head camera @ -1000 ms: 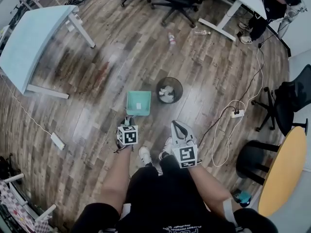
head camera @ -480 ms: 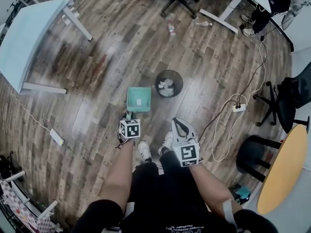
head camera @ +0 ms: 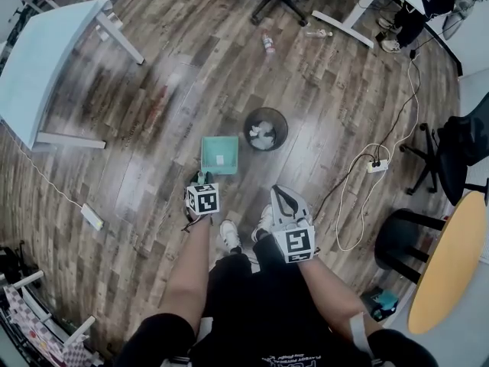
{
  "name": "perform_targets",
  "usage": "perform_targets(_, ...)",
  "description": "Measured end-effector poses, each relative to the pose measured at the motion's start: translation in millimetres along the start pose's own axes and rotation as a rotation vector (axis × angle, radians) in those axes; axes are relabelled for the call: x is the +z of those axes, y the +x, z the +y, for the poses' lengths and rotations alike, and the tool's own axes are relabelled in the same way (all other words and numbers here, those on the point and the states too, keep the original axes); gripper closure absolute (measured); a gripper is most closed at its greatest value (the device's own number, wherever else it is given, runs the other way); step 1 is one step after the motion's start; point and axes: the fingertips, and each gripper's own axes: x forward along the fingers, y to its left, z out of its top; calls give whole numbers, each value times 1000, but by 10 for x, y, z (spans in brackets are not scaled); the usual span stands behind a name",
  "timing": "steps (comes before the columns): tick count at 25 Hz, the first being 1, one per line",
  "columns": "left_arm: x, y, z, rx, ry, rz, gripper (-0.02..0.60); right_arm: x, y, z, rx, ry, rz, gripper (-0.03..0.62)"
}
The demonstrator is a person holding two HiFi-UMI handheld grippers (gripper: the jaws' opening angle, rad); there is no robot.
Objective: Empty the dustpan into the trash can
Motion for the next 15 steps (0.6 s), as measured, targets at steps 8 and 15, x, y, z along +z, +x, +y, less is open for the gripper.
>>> perform_targets(8,153,-423,17,34,0,-109,402,129,-60,79,2,-8,-29,571)
perform_targets(15,413,-1216,-56,-9,-31,-273,407,370,-71,260,16,-20,-76,571)
